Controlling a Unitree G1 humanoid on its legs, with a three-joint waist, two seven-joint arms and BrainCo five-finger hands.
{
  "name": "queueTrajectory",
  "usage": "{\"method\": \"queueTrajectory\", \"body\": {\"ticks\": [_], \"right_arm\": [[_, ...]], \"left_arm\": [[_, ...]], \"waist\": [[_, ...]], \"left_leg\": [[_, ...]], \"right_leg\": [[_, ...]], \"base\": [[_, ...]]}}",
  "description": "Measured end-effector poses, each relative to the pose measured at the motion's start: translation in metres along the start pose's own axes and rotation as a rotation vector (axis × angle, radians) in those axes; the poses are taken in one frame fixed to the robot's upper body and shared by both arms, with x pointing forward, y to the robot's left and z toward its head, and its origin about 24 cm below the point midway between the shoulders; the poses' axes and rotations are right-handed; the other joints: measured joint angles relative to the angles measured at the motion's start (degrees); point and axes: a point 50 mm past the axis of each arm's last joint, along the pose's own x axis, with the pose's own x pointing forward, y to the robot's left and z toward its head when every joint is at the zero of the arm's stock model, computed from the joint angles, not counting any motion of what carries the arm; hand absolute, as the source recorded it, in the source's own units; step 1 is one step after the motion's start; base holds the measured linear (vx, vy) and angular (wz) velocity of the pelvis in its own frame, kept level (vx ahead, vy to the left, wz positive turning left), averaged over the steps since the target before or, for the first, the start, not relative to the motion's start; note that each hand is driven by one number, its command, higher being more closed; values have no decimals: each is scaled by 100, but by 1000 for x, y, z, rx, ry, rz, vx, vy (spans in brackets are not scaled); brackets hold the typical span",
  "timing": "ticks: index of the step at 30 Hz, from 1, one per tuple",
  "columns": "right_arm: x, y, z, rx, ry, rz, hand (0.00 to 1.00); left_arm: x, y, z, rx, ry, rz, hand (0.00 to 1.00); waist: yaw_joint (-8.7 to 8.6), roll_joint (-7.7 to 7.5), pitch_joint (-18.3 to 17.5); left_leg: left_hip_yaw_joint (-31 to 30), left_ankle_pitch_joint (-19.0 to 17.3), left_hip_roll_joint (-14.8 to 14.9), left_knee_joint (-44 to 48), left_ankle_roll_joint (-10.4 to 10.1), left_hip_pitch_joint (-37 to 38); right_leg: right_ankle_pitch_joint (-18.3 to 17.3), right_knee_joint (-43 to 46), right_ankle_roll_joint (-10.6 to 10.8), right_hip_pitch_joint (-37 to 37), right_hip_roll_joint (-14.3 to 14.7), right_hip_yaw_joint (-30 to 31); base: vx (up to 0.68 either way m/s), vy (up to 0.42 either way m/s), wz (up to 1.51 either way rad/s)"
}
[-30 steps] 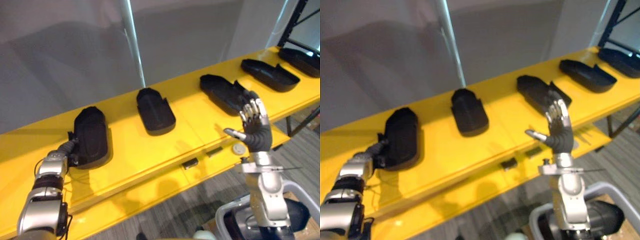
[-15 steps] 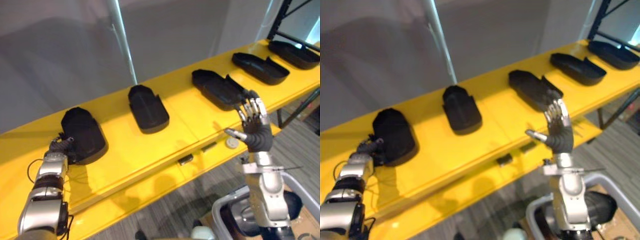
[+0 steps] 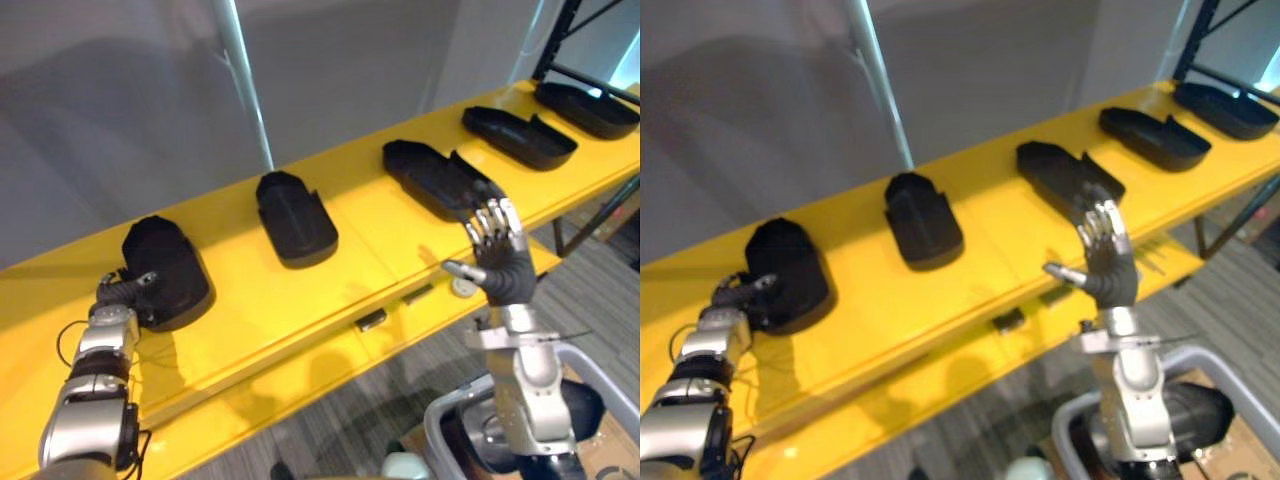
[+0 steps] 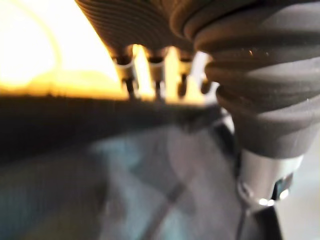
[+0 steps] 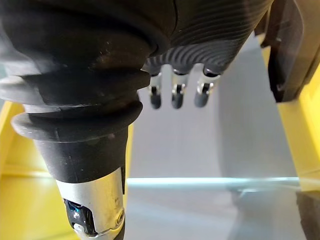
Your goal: Walk over and take plastic housings, then place them on the shelf
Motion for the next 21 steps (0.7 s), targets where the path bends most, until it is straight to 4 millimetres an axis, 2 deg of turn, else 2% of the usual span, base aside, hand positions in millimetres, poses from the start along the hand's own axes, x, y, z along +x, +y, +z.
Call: {"method": "queueTrajectory", "body": {"ticks": [4, 7, 8, 9, 13, 15, 18, 20, 21], "right_arm": [[-1, 2, -2, 7, 12, 5, 0], [-2, 6, -6, 17, 22, 4, 0], [-2, 8, -8, 24, 29, 8, 0], [-2, 11, -9, 32, 37, 5, 0], [-4, 9, -14, 30, 56, -29, 0], [-7, 6, -16, 21, 70, -64, 0], [-10, 6, -18, -3, 81, -99, 0], [-14, 7, -20, -26, 86, -155, 0], [-16, 8, -22, -37, 90, -190, 0]], "left_arm": [[-1, 14, 20, 64, -104, 133, 0], [-8, 23, 45, 77, -235, 234, 0], [-14, 32, 52, 53, -296, 289, 0], [-21, 41, 54, 40, -350, 338, 0], [-38, 49, 49, 51, -449, 382, 0], [-54, 48, 45, 9, -499, 368, 0], [-75, 39, 49, -86, -591, 296, 0], [-102, 33, 55, -197, -717, 220, 0], [-118, 28, 58, -268, -786, 165, 0]], "waist": [[61, 29, -5], [227, 55, -22], [274, 75, -34], [341, 104, -53], [408, 151, -99], [531, 189, -128], [571, 194, -137], [685, 176, -150], [686, 160, -159]], "left_leg": [[-161, 6, -17, 1, 6, -34], [-282, 7, -33, 1, 8, -46], [-302, 10, -48, 1, 11, -55], [-315, 10, -56, 1, 11, -55], [-555, 15, -76, 0, 14, -54], [-651, 31, -88, -7, 13, -93], [-825, 73, -122, -25, 30, -152], [-818, 76, -133, -25, 34, -145], [-805, 80, -144, -26, 40, -143]], "right_leg": [[11, -61, 6, 108, -21, -160], [11, -117, 6, 200, -20, -302], [11, -118, 6, 206, -19, -333], [10, -126, 6, 220, -25, -370], [-8, -220, -5, 406, -27, -631], [-39, -219, -2, 440, -35, -749], [-72, -200, -3, 497, -55, -930], [-72, -179, -3, 494, -71, -928], [-72, -163, -3, 485, -85, -919]], "base": [[5, 9, 16], [16, -4, 25], [25, 0, 10], [32, 2, 9], [23, -7, 30], [-5, -3, 24], [-12, 2, 33], [-5, 6, 4], [0, 0, 0]]}}
